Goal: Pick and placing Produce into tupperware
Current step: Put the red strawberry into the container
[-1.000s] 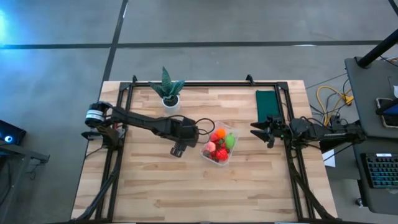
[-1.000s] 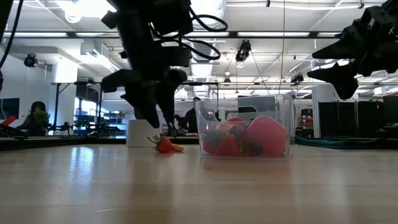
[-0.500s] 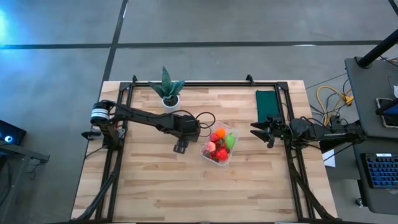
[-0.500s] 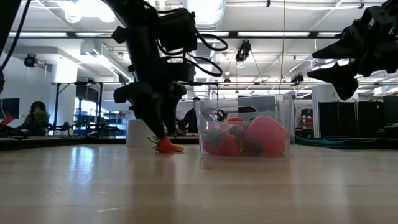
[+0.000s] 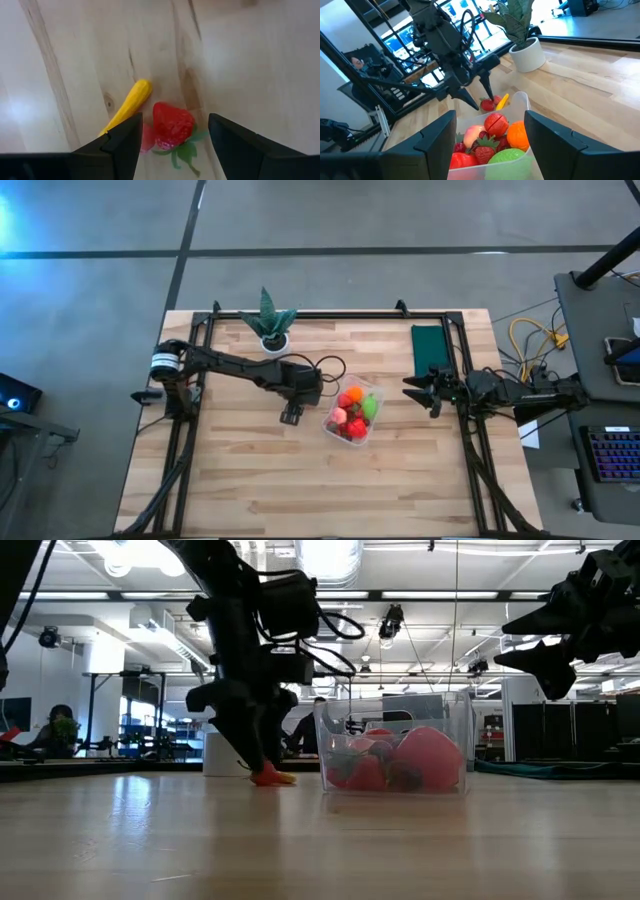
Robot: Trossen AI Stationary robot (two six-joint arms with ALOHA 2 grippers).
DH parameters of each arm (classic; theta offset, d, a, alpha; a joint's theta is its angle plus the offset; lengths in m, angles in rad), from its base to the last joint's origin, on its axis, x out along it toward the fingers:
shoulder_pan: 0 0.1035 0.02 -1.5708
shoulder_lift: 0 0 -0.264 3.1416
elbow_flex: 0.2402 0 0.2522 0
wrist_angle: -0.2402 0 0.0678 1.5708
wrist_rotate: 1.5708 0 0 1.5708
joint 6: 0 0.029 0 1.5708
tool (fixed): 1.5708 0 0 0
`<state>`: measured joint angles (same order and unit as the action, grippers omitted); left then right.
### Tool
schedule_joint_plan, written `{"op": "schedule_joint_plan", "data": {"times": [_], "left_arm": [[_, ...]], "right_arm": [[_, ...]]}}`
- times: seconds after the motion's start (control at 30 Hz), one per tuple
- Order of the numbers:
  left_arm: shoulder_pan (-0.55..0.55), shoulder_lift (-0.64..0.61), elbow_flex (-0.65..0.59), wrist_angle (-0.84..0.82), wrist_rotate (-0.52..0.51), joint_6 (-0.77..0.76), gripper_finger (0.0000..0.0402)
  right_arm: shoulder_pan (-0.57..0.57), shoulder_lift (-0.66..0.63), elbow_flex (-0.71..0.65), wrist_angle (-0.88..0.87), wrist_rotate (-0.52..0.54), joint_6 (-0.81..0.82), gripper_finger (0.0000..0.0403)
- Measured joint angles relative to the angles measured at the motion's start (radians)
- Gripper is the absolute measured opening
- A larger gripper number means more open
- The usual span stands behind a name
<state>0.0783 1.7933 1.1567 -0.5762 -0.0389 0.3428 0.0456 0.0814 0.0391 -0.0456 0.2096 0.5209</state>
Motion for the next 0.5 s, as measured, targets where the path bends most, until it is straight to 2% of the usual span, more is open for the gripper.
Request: {"op": "schedule_joint_plan", "data": {"times": [0.5], "left_arm": [[0.0,0.033,0.0,0.0,0.006,-0.05,0.0212]], "right_arm": [[0.0,0.0,0.0,0.0,0.0,0.0,0.0226]]}}
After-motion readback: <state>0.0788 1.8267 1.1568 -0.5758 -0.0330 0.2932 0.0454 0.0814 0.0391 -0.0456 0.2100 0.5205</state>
